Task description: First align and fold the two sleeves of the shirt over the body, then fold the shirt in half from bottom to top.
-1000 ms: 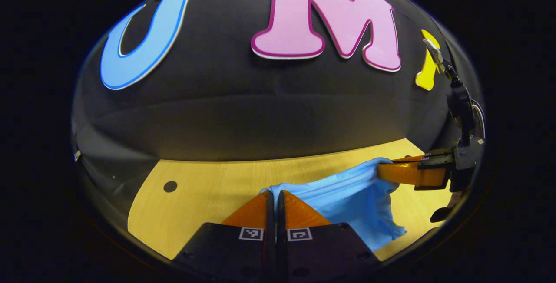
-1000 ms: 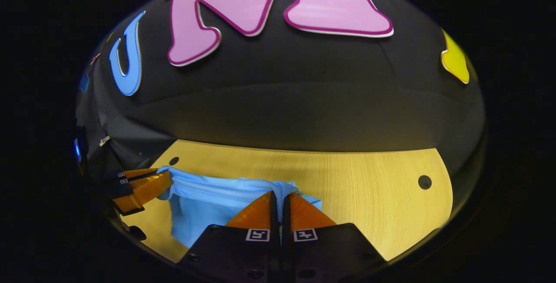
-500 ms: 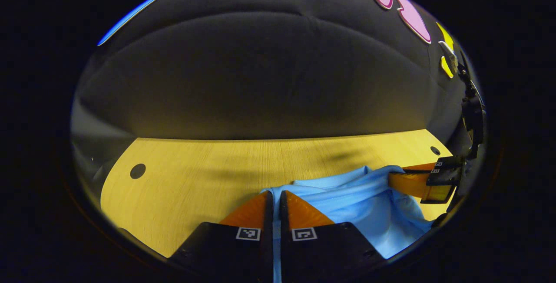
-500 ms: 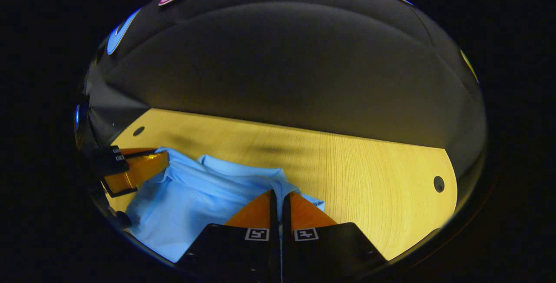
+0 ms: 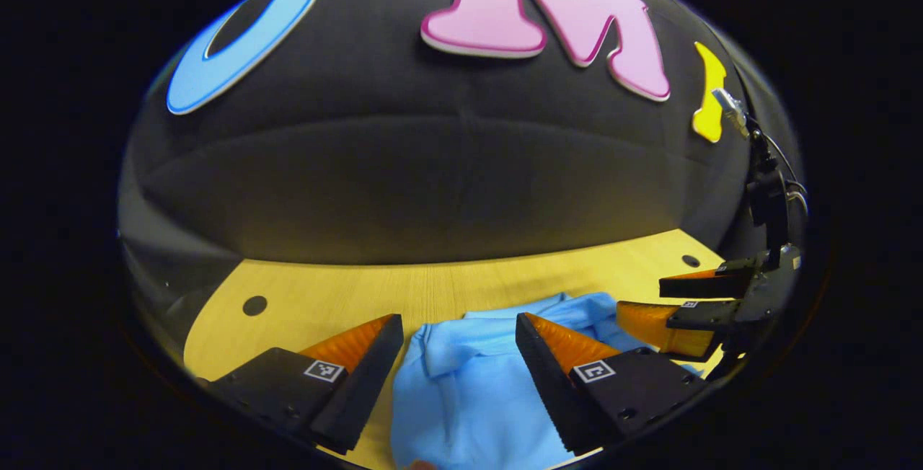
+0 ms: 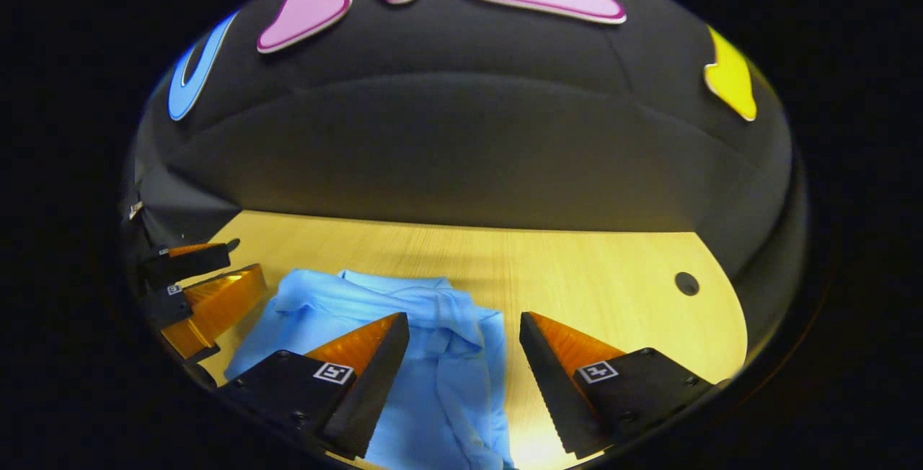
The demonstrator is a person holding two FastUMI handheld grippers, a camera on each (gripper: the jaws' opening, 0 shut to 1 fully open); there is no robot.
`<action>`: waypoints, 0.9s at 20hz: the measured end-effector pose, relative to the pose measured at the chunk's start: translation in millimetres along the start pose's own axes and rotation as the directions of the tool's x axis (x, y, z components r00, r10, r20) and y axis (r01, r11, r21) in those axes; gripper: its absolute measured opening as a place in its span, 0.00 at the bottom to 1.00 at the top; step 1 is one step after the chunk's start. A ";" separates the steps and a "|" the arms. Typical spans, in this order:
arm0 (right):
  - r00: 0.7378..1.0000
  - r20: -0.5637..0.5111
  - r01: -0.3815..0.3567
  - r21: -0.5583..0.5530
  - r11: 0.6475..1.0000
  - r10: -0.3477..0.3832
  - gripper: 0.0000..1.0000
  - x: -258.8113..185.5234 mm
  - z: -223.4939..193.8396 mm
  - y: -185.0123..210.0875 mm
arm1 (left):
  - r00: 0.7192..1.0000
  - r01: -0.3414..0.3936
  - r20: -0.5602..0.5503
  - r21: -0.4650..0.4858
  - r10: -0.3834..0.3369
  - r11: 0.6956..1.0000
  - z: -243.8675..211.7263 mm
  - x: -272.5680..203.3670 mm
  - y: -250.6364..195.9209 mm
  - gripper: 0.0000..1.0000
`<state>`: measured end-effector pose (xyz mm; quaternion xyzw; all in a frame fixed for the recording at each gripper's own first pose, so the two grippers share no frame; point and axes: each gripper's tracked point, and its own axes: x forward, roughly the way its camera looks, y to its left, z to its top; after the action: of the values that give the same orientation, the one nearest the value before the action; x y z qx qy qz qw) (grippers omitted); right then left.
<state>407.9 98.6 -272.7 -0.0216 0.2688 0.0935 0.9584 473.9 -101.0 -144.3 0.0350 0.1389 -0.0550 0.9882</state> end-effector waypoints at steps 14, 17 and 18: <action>0.996 0.085 0.033 0.072 0.997 -0.039 0.96 -278.3 -30.9 -0.5 | 0.988 -0.045 0.144 -0.071 0.055 0.996 24.1 -336.8 -37.3 0.99; 0.991 0.126 0.025 0.086 0.996 -0.036 0.96 -335.7 -35.6 8.1 | 0.984 -0.053 0.165 -0.071 0.064 0.996 14.7 -401.4 -39.0 0.99; 0.990 0.139 0.019 0.088 0.996 -0.031 0.95 -354.0 -35.4 9.2 | 0.983 -0.058 0.170 -0.059 0.067 0.997 11.6 -418.7 -39.5 0.99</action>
<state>91.4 45.1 -119.0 0.0229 0.2041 0.0709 0.9761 72.3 -99.7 -18.8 0.0079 0.0535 -0.0229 0.9983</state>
